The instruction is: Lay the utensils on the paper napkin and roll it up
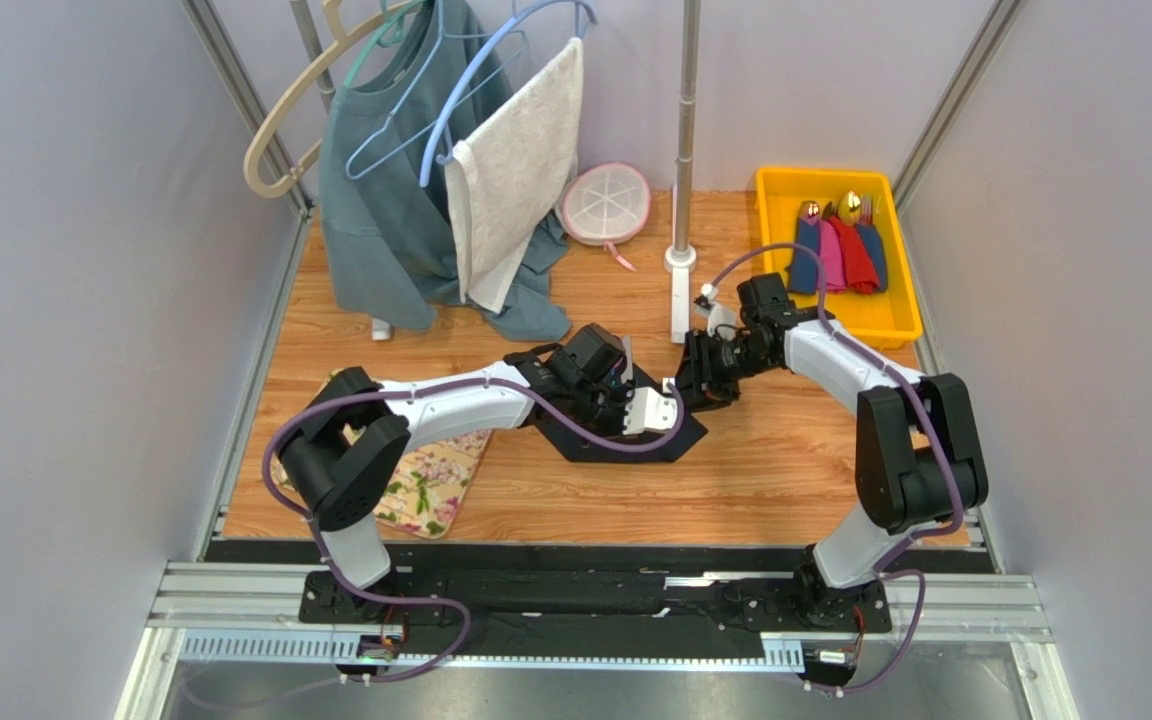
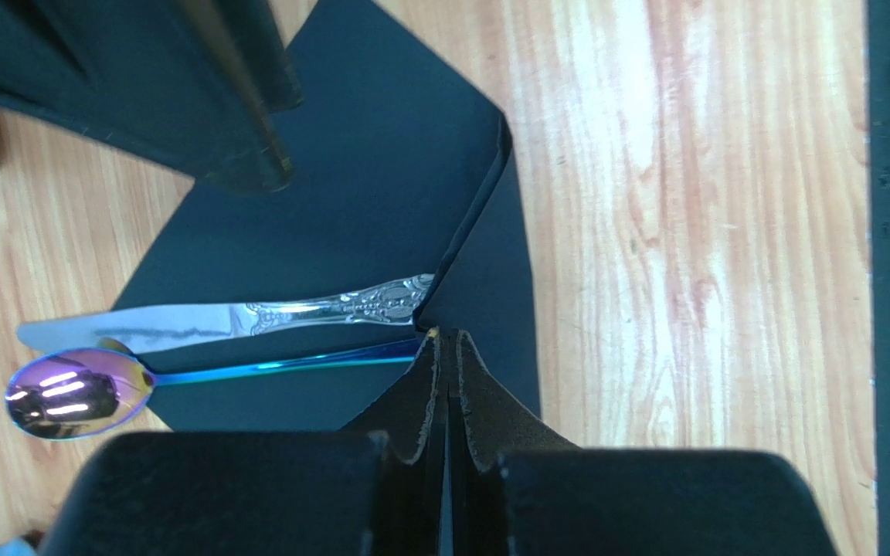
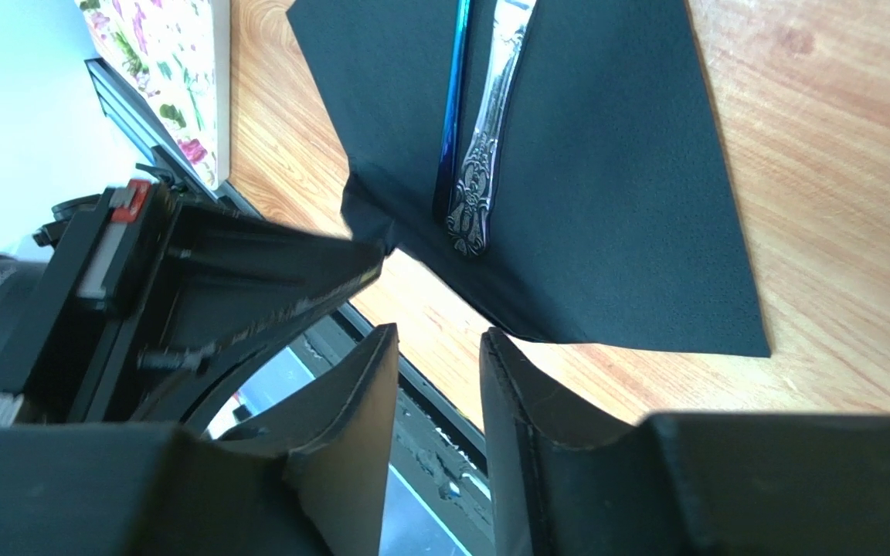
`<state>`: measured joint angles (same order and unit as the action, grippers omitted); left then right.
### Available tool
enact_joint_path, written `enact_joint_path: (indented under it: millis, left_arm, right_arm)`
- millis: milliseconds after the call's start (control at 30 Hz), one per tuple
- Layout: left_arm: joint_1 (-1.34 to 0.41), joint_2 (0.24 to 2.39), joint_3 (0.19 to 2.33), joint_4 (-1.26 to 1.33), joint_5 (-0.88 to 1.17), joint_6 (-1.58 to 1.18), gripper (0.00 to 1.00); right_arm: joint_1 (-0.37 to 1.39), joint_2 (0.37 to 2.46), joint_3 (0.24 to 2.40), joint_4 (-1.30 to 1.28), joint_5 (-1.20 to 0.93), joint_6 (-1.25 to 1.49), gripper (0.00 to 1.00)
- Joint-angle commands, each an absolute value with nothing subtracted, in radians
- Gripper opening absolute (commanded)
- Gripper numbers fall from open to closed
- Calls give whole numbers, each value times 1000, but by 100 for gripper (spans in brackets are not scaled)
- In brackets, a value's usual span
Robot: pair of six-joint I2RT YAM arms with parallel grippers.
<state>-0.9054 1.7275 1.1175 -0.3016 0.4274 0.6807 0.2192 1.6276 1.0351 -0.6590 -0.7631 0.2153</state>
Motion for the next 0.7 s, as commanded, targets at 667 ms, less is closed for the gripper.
enact_joint_path:
  millis: [667]
  left_arm:
    - [-877,1825,1121,-143,351,666,0]
  right_arm:
    - [307,1747,937,-499,-831,376,6]
